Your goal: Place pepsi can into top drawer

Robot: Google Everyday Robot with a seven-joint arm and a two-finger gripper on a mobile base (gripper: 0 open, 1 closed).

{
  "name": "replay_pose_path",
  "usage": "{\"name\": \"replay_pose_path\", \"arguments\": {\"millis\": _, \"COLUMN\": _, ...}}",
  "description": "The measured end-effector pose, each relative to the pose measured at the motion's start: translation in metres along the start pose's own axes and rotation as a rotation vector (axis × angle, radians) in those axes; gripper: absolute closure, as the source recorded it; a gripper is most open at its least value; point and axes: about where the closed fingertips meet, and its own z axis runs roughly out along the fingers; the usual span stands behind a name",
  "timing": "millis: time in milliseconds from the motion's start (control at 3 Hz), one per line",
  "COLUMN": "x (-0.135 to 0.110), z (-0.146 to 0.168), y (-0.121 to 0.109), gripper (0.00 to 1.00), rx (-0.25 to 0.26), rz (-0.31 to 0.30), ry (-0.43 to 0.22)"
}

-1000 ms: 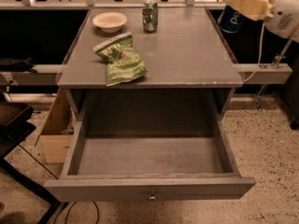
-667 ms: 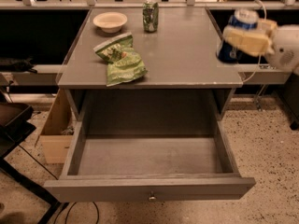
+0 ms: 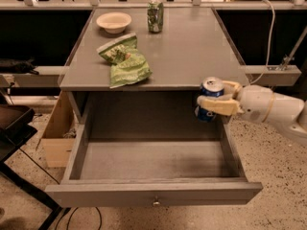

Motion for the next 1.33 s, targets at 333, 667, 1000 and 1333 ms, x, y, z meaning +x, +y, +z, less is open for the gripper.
{"name": "replay_pose_path", "arguments": {"millis": 333, "x": 0.011, "z": 0.006, "y": -0.001, "gripper": 1.0, "rx": -0.017, "rz": 0.003, "ry": 0.003}}
{"name": "replay_pose_path", "arguments": {"millis": 667, "x": 0.016, "z": 0.014, "y": -0.007, "gripper": 1.0, "rx": -0.033, "rz": 0.002, "ry": 0.007}}
{"name": "replay_pose_path", "arguments": {"millis": 1000, "x": 0.057, "z": 0.014, "y": -0.016, "gripper": 1.0, "rx": -0.102, "rz": 0.007, "ry": 0.046}}
{"name": "replay_pose_path", "arguments": {"millis": 1333, "x": 0.096, "z": -0.002, "y": -0.003, "gripper": 1.0, "rx": -0.198, "rz": 0.024, "ry": 0.101}}
